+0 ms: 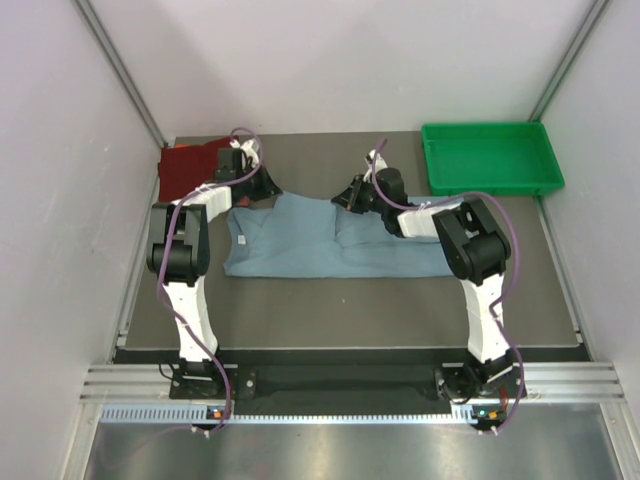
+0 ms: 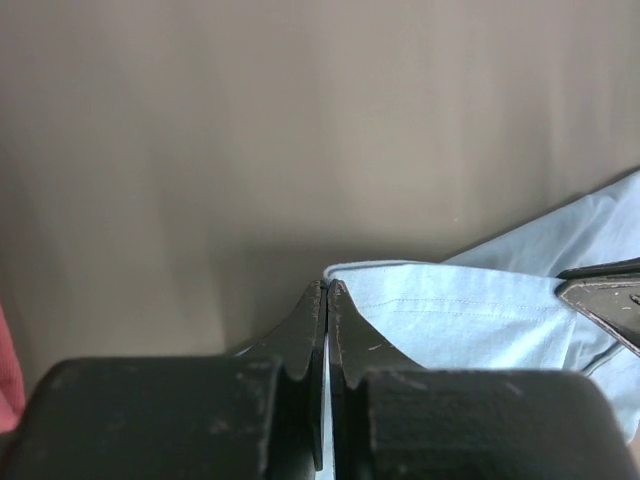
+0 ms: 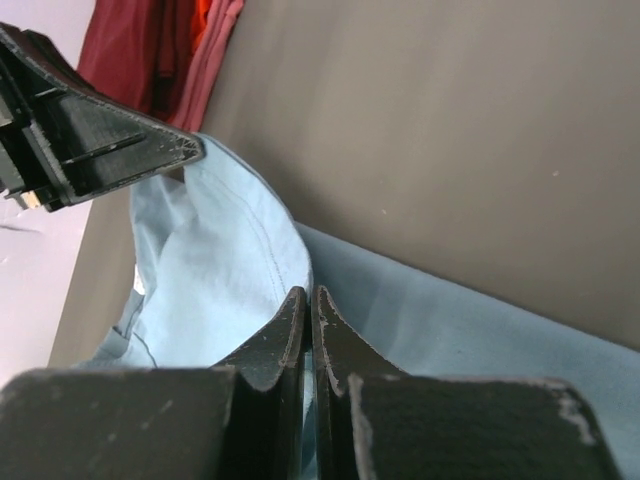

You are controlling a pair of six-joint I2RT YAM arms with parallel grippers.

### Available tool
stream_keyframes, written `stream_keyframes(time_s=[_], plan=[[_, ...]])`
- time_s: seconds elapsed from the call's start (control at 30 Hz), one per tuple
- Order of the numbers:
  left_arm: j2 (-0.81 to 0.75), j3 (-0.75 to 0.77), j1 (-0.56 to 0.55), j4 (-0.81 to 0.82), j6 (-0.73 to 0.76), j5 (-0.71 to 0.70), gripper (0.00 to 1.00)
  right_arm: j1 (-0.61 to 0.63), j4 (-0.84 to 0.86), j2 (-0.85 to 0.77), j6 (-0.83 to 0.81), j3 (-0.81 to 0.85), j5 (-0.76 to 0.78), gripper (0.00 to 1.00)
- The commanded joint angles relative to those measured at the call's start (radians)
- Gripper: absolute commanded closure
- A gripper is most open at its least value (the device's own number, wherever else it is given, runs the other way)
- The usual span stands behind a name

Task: Fold and stack the t-shirts
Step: Fold the tshirt

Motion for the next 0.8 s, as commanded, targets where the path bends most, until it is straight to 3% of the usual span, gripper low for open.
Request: stream_keyframes(time_s=[0.0, 0.33, 0.57, 0.77], plan=[[0.004, 0.035, -0.002, 0.066, -0.006, 0.036, 1.00, -0.019, 0.101, 0.006, 0.007, -0.003, -0.025, 1.00], [-0.065, -0.028, -0.002, 0.042, 0.046, 0.004, 1.00, -0.019, 0.072, 0.037, 0.021, -0.001, -0.071, 0.94], [-0.074, -0.013, -0.002, -0.013, 0.100, -0.007, 1.00, -0.021, -0.011, 0.060, -0.028, 0.063, -0.094, 0.75], [-0.068, -0.006, -0.002, -0.012, 0.109, -0.010, 1.00, -0.021, -0.009, 0.075, -0.031, 0.079, -0.105, 0.71]])
